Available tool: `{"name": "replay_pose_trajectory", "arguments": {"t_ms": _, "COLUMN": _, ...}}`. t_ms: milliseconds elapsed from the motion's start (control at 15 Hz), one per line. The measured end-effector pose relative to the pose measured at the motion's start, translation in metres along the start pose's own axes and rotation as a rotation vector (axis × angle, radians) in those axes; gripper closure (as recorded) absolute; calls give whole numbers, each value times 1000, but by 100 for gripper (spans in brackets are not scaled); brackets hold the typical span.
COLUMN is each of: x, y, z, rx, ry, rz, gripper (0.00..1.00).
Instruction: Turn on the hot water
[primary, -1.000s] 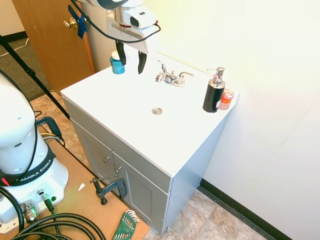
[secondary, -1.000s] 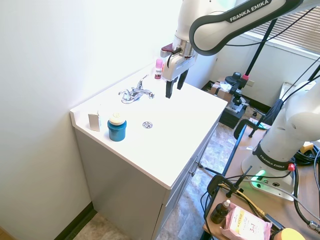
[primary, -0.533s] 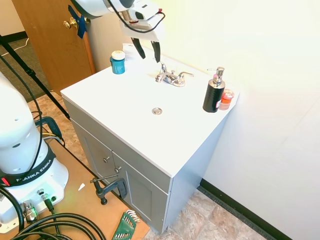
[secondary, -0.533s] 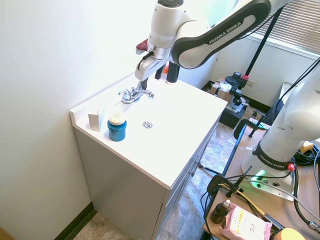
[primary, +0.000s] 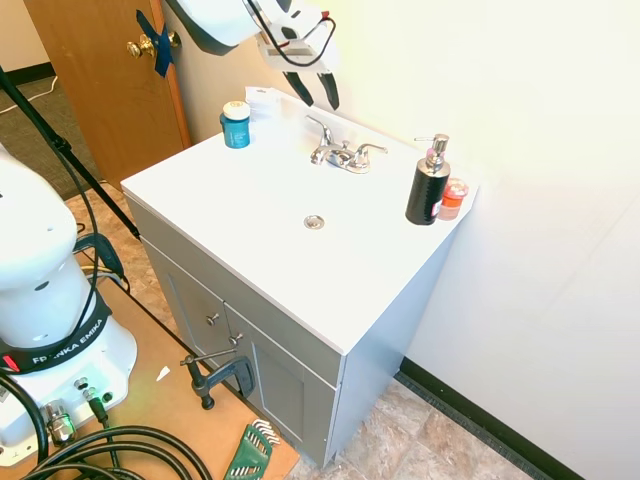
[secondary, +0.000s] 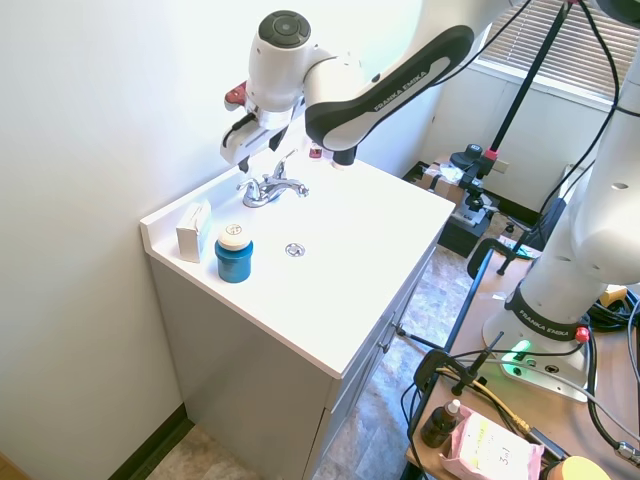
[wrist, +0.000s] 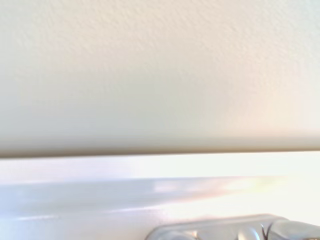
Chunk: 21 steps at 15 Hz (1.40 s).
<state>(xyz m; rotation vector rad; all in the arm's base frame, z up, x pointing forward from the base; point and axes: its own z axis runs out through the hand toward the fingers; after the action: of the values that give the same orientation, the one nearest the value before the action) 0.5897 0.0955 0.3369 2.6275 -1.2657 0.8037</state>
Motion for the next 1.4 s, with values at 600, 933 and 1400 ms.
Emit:
{"name": "replay_pose_trajectory", "arguments": {"t_ms": 600, "x": -8, "y": -1, "z": 46, "rx": -54, "ry": -39, "rz": 26, "gripper": 0}}
{"name": "replay_pose_trajectory", "arguments": {"t_ms": 933, "x": -17, "y": 37, "z": 47, "rx": -92, "ry": -102, "rz": 83, "gripper": 0}}
{"name": "replay_pose_trajectory", "arguments": {"t_ms": 1400, "x": -19, "y": 98, "z": 55, "rx": -90, "ry": -172, "rz": 98, "gripper": 0}}
